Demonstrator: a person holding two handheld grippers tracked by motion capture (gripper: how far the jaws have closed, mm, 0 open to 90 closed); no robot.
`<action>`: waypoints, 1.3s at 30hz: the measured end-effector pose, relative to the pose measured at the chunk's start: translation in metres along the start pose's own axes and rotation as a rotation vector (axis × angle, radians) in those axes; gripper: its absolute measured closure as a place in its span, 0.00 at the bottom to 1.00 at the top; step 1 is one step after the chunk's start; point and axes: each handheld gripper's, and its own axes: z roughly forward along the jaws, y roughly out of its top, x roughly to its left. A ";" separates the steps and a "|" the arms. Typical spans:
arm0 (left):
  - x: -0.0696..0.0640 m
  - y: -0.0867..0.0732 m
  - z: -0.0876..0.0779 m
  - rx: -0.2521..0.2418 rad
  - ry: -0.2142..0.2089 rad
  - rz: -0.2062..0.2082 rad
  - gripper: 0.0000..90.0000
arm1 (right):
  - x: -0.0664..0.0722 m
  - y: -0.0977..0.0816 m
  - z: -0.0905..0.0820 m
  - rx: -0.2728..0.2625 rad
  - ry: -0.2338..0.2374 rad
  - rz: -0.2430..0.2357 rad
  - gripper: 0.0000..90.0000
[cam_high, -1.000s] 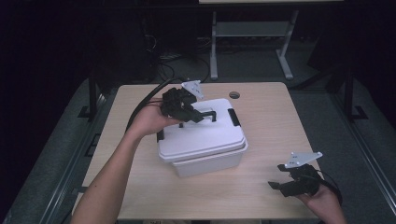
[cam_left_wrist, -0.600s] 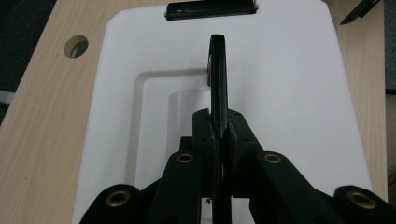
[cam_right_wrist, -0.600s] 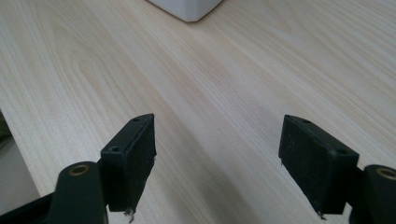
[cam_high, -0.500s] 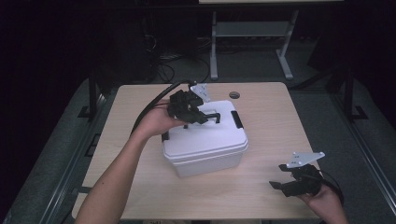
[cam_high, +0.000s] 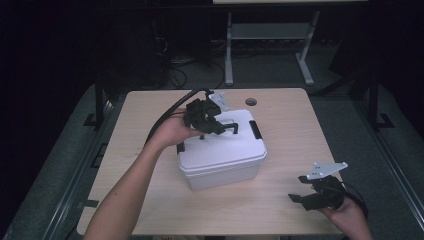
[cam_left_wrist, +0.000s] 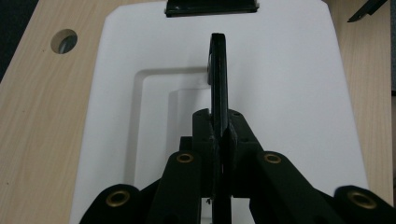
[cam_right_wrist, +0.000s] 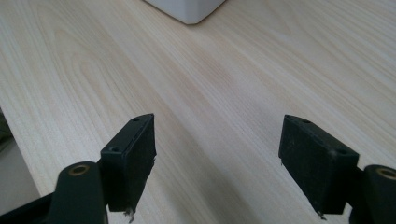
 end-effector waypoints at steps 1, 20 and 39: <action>0.000 0.000 0.000 0.000 0.000 0.000 0.93 | 0.000 0.000 -0.001 -0.003 0.001 0.002 0.30; 0.000 0.000 0.008 0.022 -0.019 -0.008 0.93 | 0.000 0.000 0.003 0.004 0.009 -0.005 0.30; -0.004 -0.019 -0.005 0.012 -0.004 -0.044 0.82 | 0.003 0.002 0.007 0.013 0.018 -0.007 0.30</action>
